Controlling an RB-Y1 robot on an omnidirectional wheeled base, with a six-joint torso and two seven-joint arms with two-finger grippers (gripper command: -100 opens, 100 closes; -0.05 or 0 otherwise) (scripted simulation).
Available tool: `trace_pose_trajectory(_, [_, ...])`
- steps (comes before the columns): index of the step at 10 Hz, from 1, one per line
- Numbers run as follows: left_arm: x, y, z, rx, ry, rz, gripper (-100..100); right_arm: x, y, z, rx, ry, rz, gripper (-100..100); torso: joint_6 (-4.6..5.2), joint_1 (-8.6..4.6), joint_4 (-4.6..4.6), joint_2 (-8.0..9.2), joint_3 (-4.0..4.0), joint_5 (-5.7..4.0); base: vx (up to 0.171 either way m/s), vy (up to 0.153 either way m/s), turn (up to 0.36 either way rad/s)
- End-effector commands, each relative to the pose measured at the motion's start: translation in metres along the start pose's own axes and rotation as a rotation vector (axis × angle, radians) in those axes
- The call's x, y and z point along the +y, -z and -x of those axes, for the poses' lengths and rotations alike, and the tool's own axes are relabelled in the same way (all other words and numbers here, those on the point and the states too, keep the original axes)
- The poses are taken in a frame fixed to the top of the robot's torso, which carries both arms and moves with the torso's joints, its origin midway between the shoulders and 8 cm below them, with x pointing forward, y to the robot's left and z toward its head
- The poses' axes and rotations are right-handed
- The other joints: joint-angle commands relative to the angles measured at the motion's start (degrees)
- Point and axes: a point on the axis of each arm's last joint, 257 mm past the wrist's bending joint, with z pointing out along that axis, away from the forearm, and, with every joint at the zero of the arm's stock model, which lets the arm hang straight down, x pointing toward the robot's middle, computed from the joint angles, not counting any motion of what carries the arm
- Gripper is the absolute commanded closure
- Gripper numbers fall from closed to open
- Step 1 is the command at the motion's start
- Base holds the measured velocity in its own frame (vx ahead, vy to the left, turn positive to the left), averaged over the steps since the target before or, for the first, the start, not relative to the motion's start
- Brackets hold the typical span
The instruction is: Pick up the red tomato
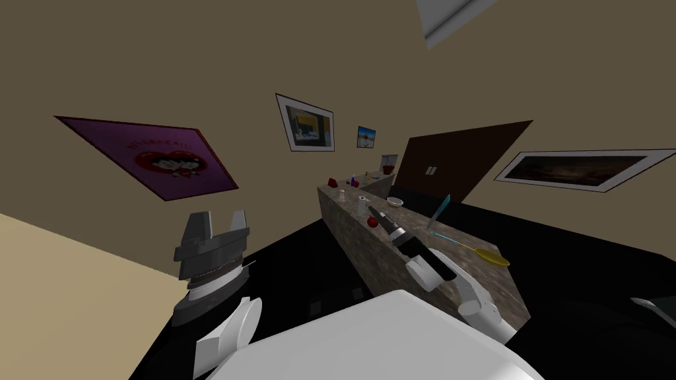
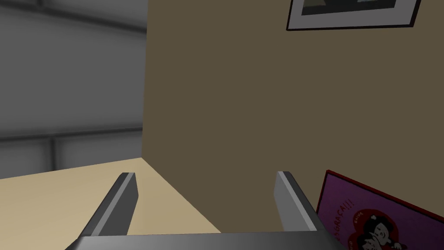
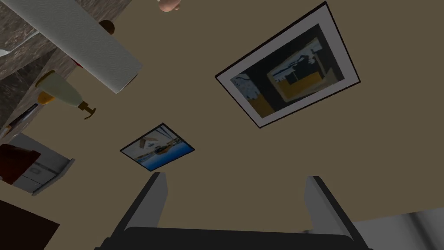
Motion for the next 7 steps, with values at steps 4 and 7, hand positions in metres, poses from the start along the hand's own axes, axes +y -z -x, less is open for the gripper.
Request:
trace_pose_trajectory(4, [0.0,0.0,0.0,0.0,0.0,0.0,0,-0.01,0.002,-0.023,0.137,0.16,-0.008,-100,-0.02,-0.02,0.0,0.0,0.0,-0.01,-0.026,-0.031,0.077])
trace_pose_trajectory(7, [0.0,0.0,0.0,0.0,0.0,0.0,0,-0.022,0.006,-0.041,0.243,0.283,-0.02,-100,0.0,0.01,0.0,0.01,0.0,0.0,-0.025,-0.028,0.079])
